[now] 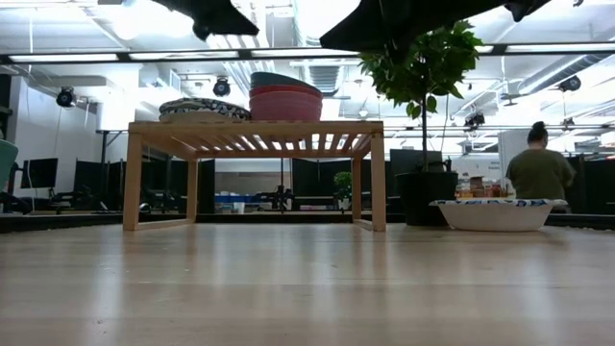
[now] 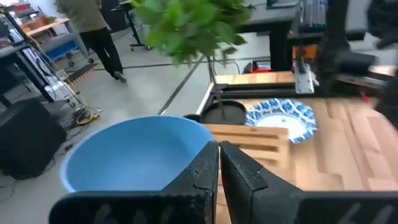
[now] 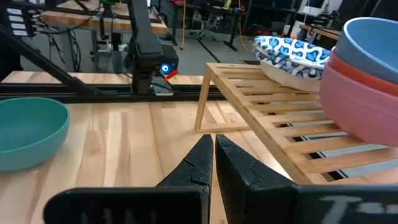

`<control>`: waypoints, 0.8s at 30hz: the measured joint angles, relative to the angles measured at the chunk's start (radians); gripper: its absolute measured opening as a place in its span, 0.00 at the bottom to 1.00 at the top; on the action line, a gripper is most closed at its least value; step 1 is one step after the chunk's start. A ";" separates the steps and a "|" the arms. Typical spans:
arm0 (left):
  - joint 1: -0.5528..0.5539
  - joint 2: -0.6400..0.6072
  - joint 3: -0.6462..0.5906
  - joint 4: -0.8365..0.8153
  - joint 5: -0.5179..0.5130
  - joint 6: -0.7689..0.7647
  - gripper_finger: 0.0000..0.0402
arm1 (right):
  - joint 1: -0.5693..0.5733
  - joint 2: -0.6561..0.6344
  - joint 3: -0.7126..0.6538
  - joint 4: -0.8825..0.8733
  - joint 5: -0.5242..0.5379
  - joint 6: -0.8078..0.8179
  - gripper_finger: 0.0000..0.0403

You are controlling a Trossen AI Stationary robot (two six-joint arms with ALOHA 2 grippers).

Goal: Place and stack bowls onto a shelf
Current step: Stack the blue bowl on top of the orange bowl on the shelf

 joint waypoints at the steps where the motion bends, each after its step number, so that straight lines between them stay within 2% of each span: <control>1: 0.040 0.019 0.010 0.010 0.042 -0.001 0.00 | -0.001 0.000 0.001 0.001 0.000 -0.006 0.02; 5: 0.171 0.109 0.053 0.013 0.141 -0.010 0.00 | -0.001 0.000 0.002 0.023 0.001 -0.027 0.02; 10: 0.253 0.197 0.102 0.012 0.242 -0.031 0.00 | -0.001 0.000 0.002 0.024 0.000 -0.027 0.02; 17: 0.269 0.268 0.114 0.009 0.246 -0.076 0.00 | -0.001 0.001 0.002 0.023 0.000 -0.029 0.02; 24: 0.270 0.281 0.116 -0.008 0.241 -0.107 0.00 | -0.001 0.001 0.002 0.022 0.000 -0.028 0.02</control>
